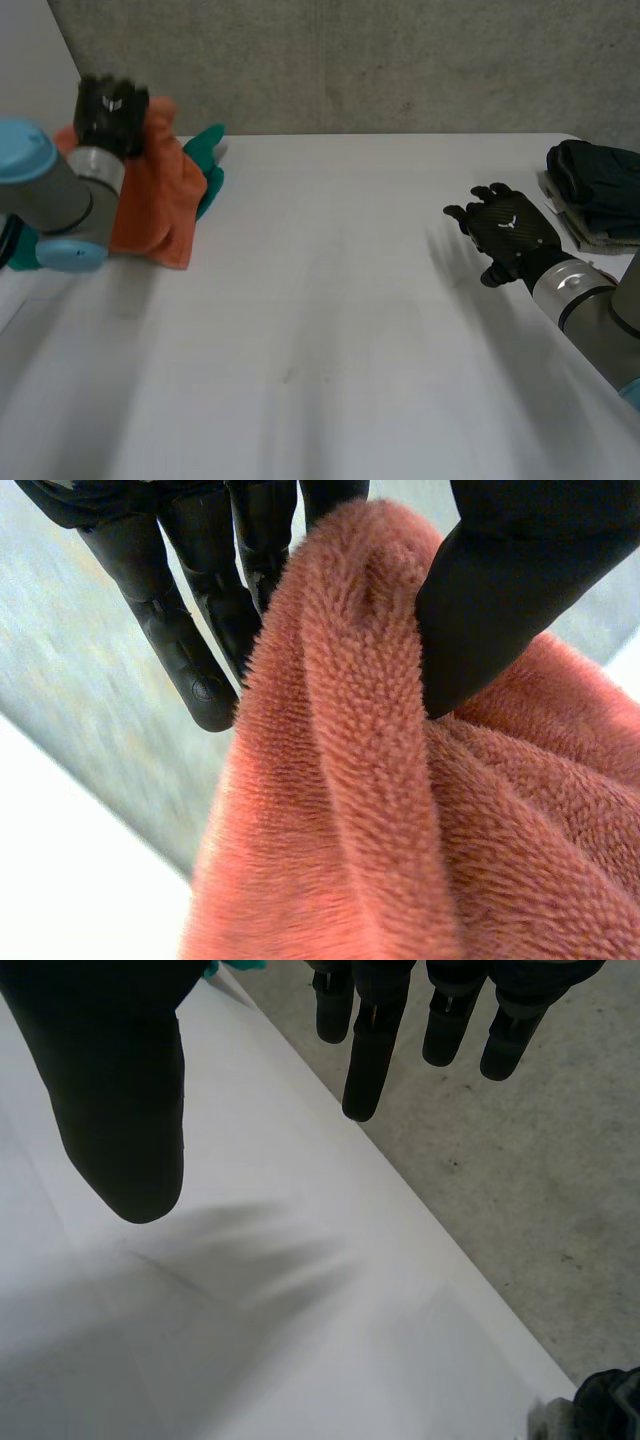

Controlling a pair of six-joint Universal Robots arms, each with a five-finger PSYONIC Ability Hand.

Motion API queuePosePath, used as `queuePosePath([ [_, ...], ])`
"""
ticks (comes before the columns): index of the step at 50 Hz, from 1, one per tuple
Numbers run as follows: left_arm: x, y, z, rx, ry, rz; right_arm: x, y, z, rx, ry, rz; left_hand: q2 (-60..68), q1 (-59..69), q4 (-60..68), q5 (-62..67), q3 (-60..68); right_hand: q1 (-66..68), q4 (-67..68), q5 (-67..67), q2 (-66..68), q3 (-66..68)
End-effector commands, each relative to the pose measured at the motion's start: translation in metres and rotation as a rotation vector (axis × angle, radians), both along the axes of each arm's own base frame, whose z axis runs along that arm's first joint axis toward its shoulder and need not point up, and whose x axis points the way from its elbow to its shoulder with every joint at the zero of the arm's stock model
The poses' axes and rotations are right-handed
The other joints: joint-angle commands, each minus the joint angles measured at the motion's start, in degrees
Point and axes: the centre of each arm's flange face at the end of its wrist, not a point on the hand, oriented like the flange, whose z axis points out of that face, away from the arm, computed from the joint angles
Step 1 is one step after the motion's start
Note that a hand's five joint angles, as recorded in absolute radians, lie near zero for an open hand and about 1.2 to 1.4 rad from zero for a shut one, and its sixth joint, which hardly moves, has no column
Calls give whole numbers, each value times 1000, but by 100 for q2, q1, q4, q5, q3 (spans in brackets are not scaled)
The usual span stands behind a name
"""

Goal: Fold the laundry.

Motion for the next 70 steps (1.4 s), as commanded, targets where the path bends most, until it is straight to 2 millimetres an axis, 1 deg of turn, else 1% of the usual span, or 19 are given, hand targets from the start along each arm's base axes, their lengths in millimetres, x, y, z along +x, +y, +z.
queuePosePath([
  [1, -57, 118, 109, -122, 254, -280, -2, 2, 6, -6, -10, -17, 1176, 1602, 1149, 1542, 1205, -312, -215, -2115, -2172, -234],
  [4, -64, 143, 111, -91, 298, -344, -2, 4, 10, -16, -14, -20, 1176, 1602, 1149, 1542, 1205, -312, -215, -2115, -2172, -234],
  [8, -79, 171, 81, 23, 293, -401, -3, 4, 16, -32, -18, -24, 1176, 1602, 1149, 1542, 1205, -312, -215, -2115, -2172, -234],
  [17, -131, 264, -62, 530, 87, -552, -14, -5, 23, -52, -22, -59, 1176, 1602, 1149, 1542, 1205, -312, -215, -2115, -2172, -234],
  [19, -129, 269, -77, 594, 53, -538, -14, -7, 23, -55, -19, -60, -1129, -702, -1155, -762, -1100, -312, -215, -2115, -2172, -234],
  [20, -128, 272, -86, 640, 26, -517, -14, -7, 24, -55, -19, -60, -3524, -3098, -3551, -3158, -3496, -312, -215, -2115, -2172, -234],
  [22, -124, 273, -88, 672, 10, -483, -14, -7, 24, -55, -21, -60, -3767, -3341, -3794, -3401, -3738, -312, -215, -2115, -2172, -234],
  [24, -121, 272, -83, 674, 10, -453, -14, -7, 25, -53, -22, -62, -3934, -3508, -3961, -3568, -3906, -312, -215, -2115, -2172, -234],
  [29, -104, 250, -17, 514, 101, -376, -15, -1, 21, 19, -10, -64, -4911, -4485, -4938, -4545, -4882, -312, -215, -2115, -2172, -234],
  [38, -60, 179, 16, 363, 186, -251, 7, 34, 22, 290, -62, -12, -4911, -4485, -4938, -4545, -4882, -312, -215, -2115, -2172, -234],
  [44, -52, 144, -7, 395, 132, -264, 19, 47, 24, 457, -186, -18, -4911, -4485, -4938, -4545, -4882, -312, -215, -2115, -2172, -234],
  [46, -44, 120, -31, 415, 60, -251, 25, 51, 23, 472, -214, -8, -4945, -4518, -4971, -4578, -4916, -312, -215, -2115, -2172, -234],
  [53, -44, 83, -65, 397, -73, -235, 63, 64, 1, 476, -202, 101, -5096, -4669, -5122, -4729, -5067, -312, -215, -2115, -2172, -234],
  [57, -48, 66, -85, 380, -126, -226, 71, 66, -5, 457, -189, 104, -5432, -5005, -5458, -5065, -5403, 3336, 3433, 1533, 1475, 3414],
  [58, -48, 64, -87, 373, -131, -226, 74, 67, -5, 441, -188, 110, -5466, -5040, -5492, -5099, -5437, 6361, 6458, 4558, 4500, 6438],
  [59, -49, 60, -87, 357, -138, -224, 75, 68, -5, 437, -186, 118, -5466, -5040, -5493, -5100, -5437, 6685, 6782, 4882, 4824, 6763],
  [63, -57, 63, -86, 328, -133, -242, 85, 75, 1, 361, -148, 175, -5450, -5023, -5476, -5083, -5421, 6688, 6785, 4885, 4828, 6766],
  [66, -66, 68, -78, 299, -122, -264, 93, 92, 34, 211, -107, 255, -5466, -5040, -5493, -5100, -5437, 6688, 6785, 4885, 4828, 6766],
  [70, -84, 81, -40, 201, -87, -317, 98, 119, 66, 74, -62, 351, -5667, -5241, -5694, -5301, -5638, 6688, 6785, 4885, 4828, 6766],
])
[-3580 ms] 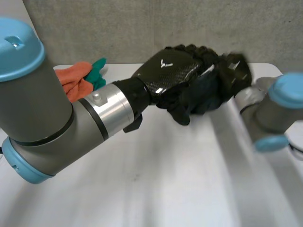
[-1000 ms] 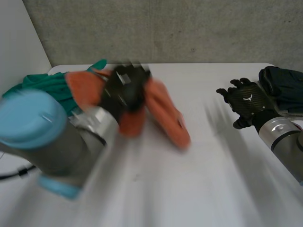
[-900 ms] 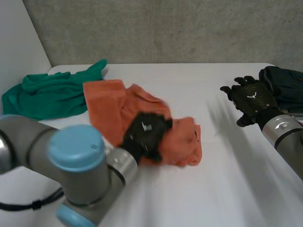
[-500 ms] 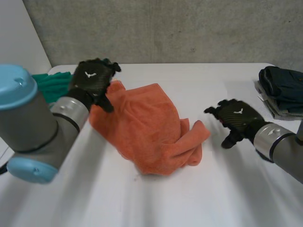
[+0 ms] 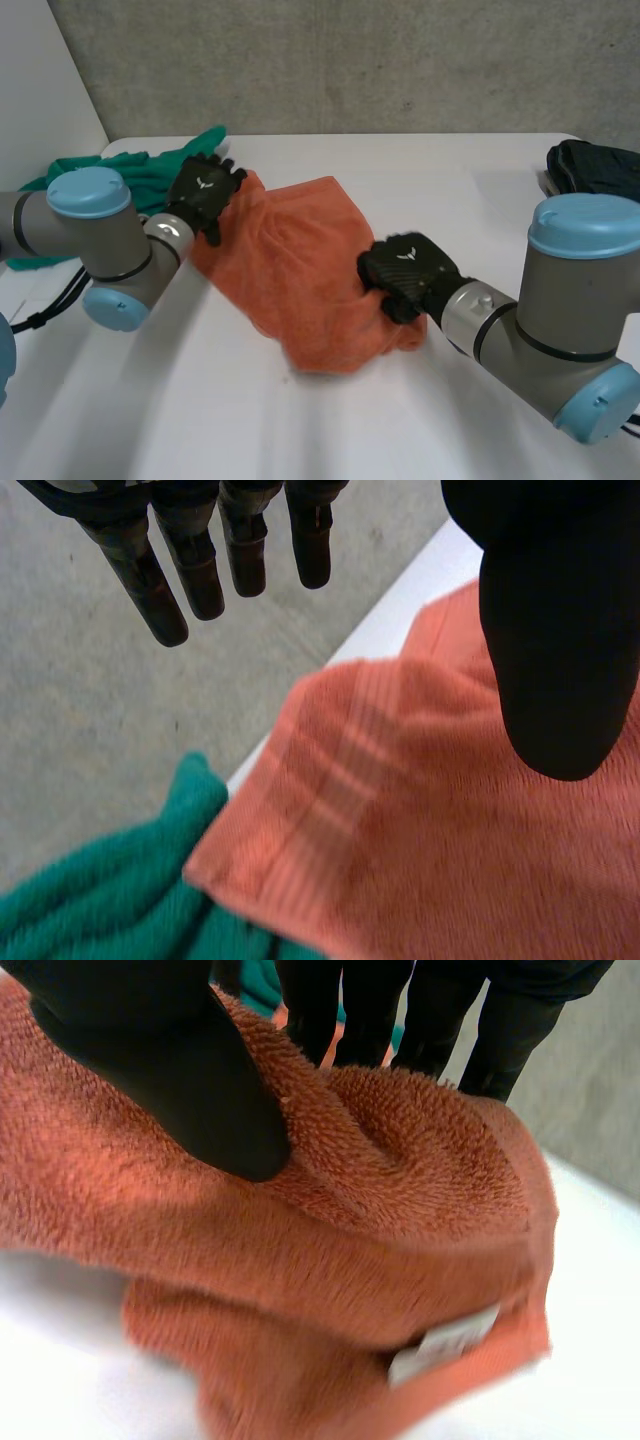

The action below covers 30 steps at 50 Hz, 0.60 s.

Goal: Fold the laundry.

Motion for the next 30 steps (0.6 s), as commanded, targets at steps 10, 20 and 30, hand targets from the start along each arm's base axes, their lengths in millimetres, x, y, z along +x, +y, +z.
queuePosePath([
  [10, -64, 57, 2, 13, 39, -306, 9, 117, 86, -333, -1, 343, -412, -446, -391, -335, -435, 1728, 1165, 1370, 1308, 1224],
  [20, -79, 99, -54, 243, -80, -426, -4, 123, 97, -369, -22, 320, 1606, 1573, 1628, 1684, 1584, 1728, 1165, 1370, 1308, 1224],
  [30, -89, 58, 19, -13, 34, -257, -25, 20, 84, -337, 45, 70, 6532, 6498, 6554, 6610, 6509, 1728, 1165, 1370, 1308, 1224],
])
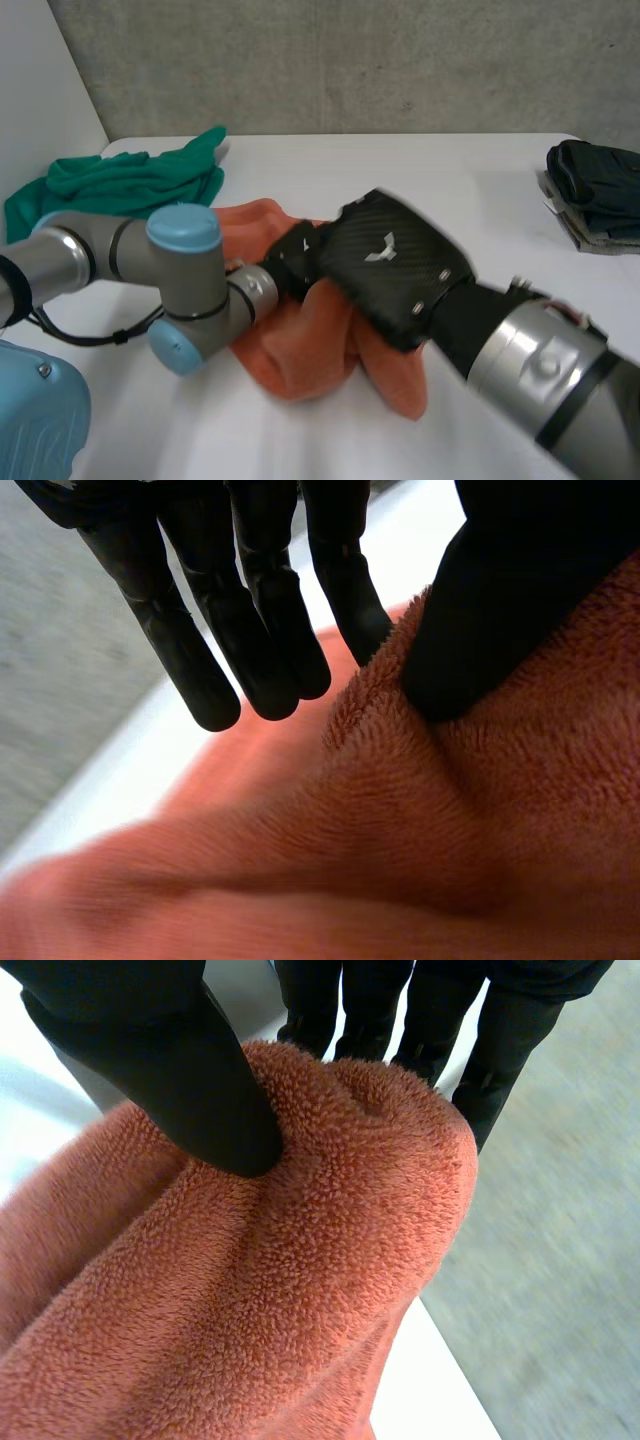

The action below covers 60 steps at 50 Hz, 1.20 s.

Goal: Fold the laundry.

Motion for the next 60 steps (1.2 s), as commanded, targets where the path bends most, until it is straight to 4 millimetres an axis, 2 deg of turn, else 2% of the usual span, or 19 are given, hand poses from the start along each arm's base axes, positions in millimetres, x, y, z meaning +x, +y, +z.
queuePosePath([
  [1, -6, -39, 83, -210, 217, 184, -12, -84, -12, 29, 17, -186, 1543, 1240, 1593, 2184, 1584, 1728, 1131, 1370, 1308, 1192],
  [4, -3, -49, 124, -297, 359, 237, -10, -116, 2, -20, -14, -244, 1543, 1240, 1593, 2184, 1584, 1728, 1131, 1370, 1308, 1192],
  [6, 4, -56, 163, -383, 506, 295, -9, -130, 14, -61, -35, -280, 1543, 1240, 1593, 2184, 1584, 1728, 1131, 1370, 1308, 1192],
  [9, 15, -54, 210, -501, 662, 366, -10, -154, 44, -157, -93, -369, 1543, 1240, 1593, 2184, 1584, 1728, 1131, 1370, 1308, 1192],
  [14, 28, -40, 246, -570, 735, 393, -1, -174, 73, -270, -171, -401, 1543, 1240, 1593, 2184, 1584, 1728, 1131, 1370, 1308, 1192],
  [19, 37, -19, 236, -514, 685, 402, -2, -178, 77, -289, -181, -401, 1543, 1240, 1593, 2184, 1584, 1728, 1131, 1370, 1308, 1192],
  [24, 52, 13, 193, -365, 545, 418, -3, -179, 58, -235, -147, -405, 1543, 1240, 1593, 2184, 1584, 1728, 1131, 1370, 1308, 1192],
  [29, 74, 54, 126, -176, 361, 442, -2, -167, 10, -120, -45, -368, 1543, 1240, 1593, 2184, 1584, 1728, 1131, 1370, 1308, 1192],
  [32, 81, 69, 102, -106, 295, 448, -5, -154, -28, -26, 54, -326, 1543, 1240, 1593, 2184, 1584, 1728, 1131, 1370, 1308, 1192],
  [33, 86, 81, 84, -44, 233, 449, -6, -149, -46, 15, 104, -312, 1543, 1240, 1593, 2184, 1584, 1728, 1131, 1370, 1308, 1192],
  [37, 98, 106, 59, 115, 82, 458, -14, -133, -88, 110, 251, -284, 1543, 1240, 1593, 2184, 1584, 1728, 1131, 1370, 1308, 1192],
  [40, 102, 114, 55, 175, 25, 461, -18, -124, -100, 126, 315, -272, 1345, 1043, 1396, 1986, 1386, 1335, 737, 976, 914, 798],
  [41, 103, 121, 55, 205, -7, 453, -19, -123, -101, 126, 321, -269, -905, -1207, -854, -264, -864, 515, -83, 156, 95, -22],
  [42, 103, 125, 56, 215, -17, 447, -19, -122, -102, 128, 325, -273, -1926, -2229, -1876, -1286, -1886, -1508, -2106, -1867, -1929, -2045],
  [46, 100, 127, 79, 183, 16, 427, -22, -128, -102, 101, 307, -321, -4692, -4995, -4642, -4052, -4652, -4434, -5031, -4792, -4854, -4970],
  [49, 97, 119, 100, 125, 78, 425, -26, -135, -92, 77, 251, -395, -4863, -5166, -4813, -4223, -4823, -4707, -5304, -5066, -5127, -5244],
  [54, 89, 104, 124, 38, 152, 419, -42, -133, -49, 52, 96, -494, -4948, -5250, -4897, -4307, -4907, -5272, -5869, -5630, -5692, -5808],
  [56, 85, 95, 133, 5, 188, 409, -48, -135, -45, 56, 72, -515, -4948, -5250, -4897, -4307, -4907, -5272, -5869, -5630, -5692, -5808],
  [60, 75, 78, 129, -7, 186, 348, -58, -137, -37, 65, 39, -556, -4914, -5217, -4864, -4273, -4873, -5272, -5869, -5630, -5692, -5808],
])
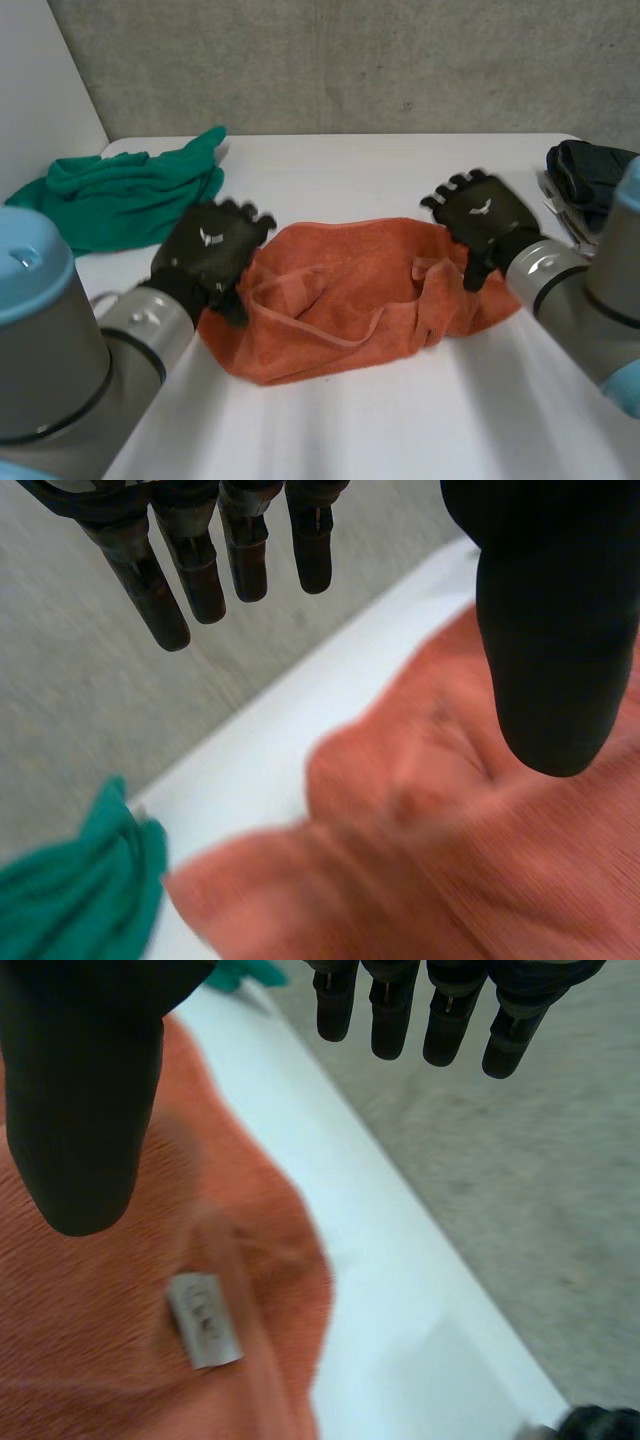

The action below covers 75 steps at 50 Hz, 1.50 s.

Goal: Fold the laundry.

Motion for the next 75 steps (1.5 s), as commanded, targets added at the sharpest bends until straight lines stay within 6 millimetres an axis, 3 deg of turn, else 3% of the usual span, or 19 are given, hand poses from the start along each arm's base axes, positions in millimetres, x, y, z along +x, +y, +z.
queuePosePath([
  [1, -16, -32, 2, -61, 14, -77, -23, -4, 21, -16, -83, -90, -67, -107, -44, 29, -62, -317, -215, -254, -252, -233],
  [12, -18, -61, -50, -131, -307, -274, -46, -5, 3, 105, -53, -122, 67, 27, 90, 163, 73, -317, -215, -254, -252, -233],
  [28, -7, -58, -74, -58, -422, -310, -52, -14, -15, 402, -123, -45, 437, 396, 460, 533, 442, -317, -215, -254, -252, -233],
  [33, -9, -61, -90, -25, -437, -320, -46, -25, -22, 492, -174, -37, 1343, 1303, 1367, 1439, 1349, -317, -215, -254, -252, -233],
  [38, -11, -64, -103, -5, -441, -329, -41, -37, -29, 526, -184, 4, 3575, 3534, 3598, 3671, 3580, -317, -215, -254, -252, -233],
  [41, -16, -65, -108, -5, -442, -341, -39, -47, -30, 522, -184, 11, 5109, 5068, 5132, 5204, 5114, 1382, 1484, 1445, 1448, 1466],
  [42, -18, -69, -109, -9, -437, -345, -38, -50, -31, 519, -181, 13, 6377, 6337, 6401, 6473, 6383, 2206, 2308, 2269, 2272, 2290],
  [44, -21, -73, -108, -22, -432, -345, -34, -59, -30, 491, -177, 26, 6390, 6350, 6413, 6486, 6395, 6084, 6185, 6146, 6149, 6167],
  [48, -34, -101, -90, -149, -391, -303, -21, -79, -23, 417, -170, 55, 6390, 6350, 6413, 6486, 6395, 6683, 6785, 6746, 6748, 6767],
  [50, -43, -125, -61, -297, -343, -256, -15, -92, -15, 359, -169, 59, 6390, 6350, 6413, 6486, 6395, 6683, 6785, 6746, 6748, 6767],
  [53, -51, -156, -11, -511, -238, -139, -7, -117, 13, 210, -174, 40, 6390, 6350, 6413, 6486, 6395, 6683, 6785, 6746, 6748, 6767],
  [54, -52, -163, 4, -563, -199, -100, -1, -126, 34, 112, -182, 35, 6390, 6350, 6413, 6486, 6395, 6683, 6785, 6746, 6748, 6767],
  [57, -51, -182, 55, -723, -22, 14, 8, -135, 67, -42, -207, 19, 6390, 6350, 6413, 6486, 6395, 6683, 6785, 6746, 6748, 6767],
  [58, -49, -185, 68, -759, 27, 33, 12, -138, 84, -125, -226, 9, 6390, 6350, 6413, 6486, 6395, 6683, 6785, 6746, 6748, 6767],
  [60, -49, -181, 83, -778, 92, 37, 12, -141, 93, -169, -237, -7, 6390, 6350, 6413, 6486, 6395, 6683, 6785, 6746, 6748, 6767],
  [64, -45, -163, 72, -686, 61, 15, 16, -130, 72, -72, -206, -5, 6390, 6350, 6413, 6486, 6395, 6683, 6785, 6746, 6748, 6767],
  [66, -42, -155, 63, -643, 40, 6, 16, -118, 46, 45, -164, -1, 6390, 6350, 6413, 6486, 6395, 6683, 6785, 6746, 6748, 6767],
  [72, -24, -127, 15, -467, -45, 6, 1, -83, -11, 236, 15, 7, 6390, 6350, 6413, 6486, 6395, 6683, 6785, 6746, 6748, 6767],
  [75, -14, -112, -6, -388, -83, -2, -4, -69, -25, 269, 76, 23, 6390, 6350, 6413, 6486, 6395, 6683, 6785, 6746, 6748, 6767],
])
